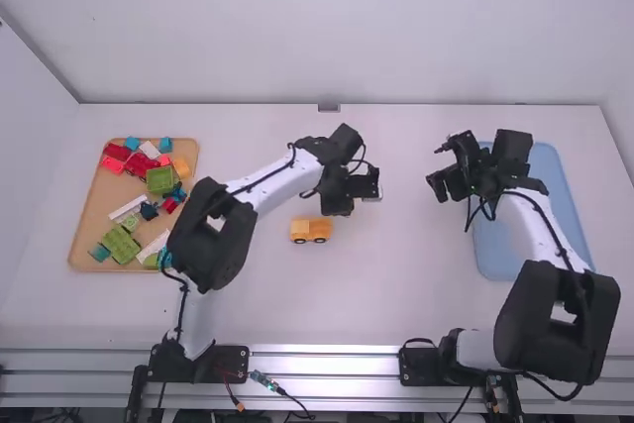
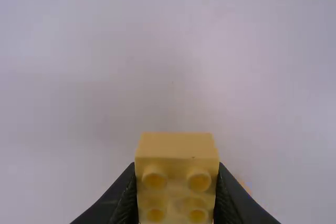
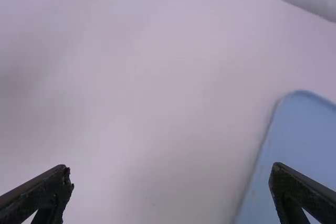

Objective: Assemble lego blocks to make yellow taxi

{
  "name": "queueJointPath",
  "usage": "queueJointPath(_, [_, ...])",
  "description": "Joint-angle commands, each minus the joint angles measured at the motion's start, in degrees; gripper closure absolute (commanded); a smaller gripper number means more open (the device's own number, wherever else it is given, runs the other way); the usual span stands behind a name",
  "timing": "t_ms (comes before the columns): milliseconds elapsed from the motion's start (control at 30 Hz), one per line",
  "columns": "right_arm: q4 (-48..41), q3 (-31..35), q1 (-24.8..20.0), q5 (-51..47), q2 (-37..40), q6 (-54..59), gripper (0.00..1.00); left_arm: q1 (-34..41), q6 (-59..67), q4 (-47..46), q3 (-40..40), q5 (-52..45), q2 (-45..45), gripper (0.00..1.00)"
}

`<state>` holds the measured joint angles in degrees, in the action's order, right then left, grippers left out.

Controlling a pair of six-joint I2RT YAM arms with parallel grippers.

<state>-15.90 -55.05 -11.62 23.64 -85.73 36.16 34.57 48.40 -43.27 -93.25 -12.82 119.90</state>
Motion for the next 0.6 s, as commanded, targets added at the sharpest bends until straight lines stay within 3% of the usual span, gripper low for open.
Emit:
queueJointPath(0, [-1.3,2.8,-1.9,5.6,4.0,8.2,0.01,1.9,-0.1,-3.0,-4.6,0.3,4.5,0.98])
queueJointPath(167, [-1.0,7.4,-5.7,11.6,9.3,11.6,0.01,3.8,-0.1,-6.5,-9.6,0.4,9.6,0.98])
queueJointPath(567, [-0.4,14.4,-8.4,15.1,20.9,12.9,0.01,8.3,-2.1,-3.2,-7.0,2.1,9.8,0.98])
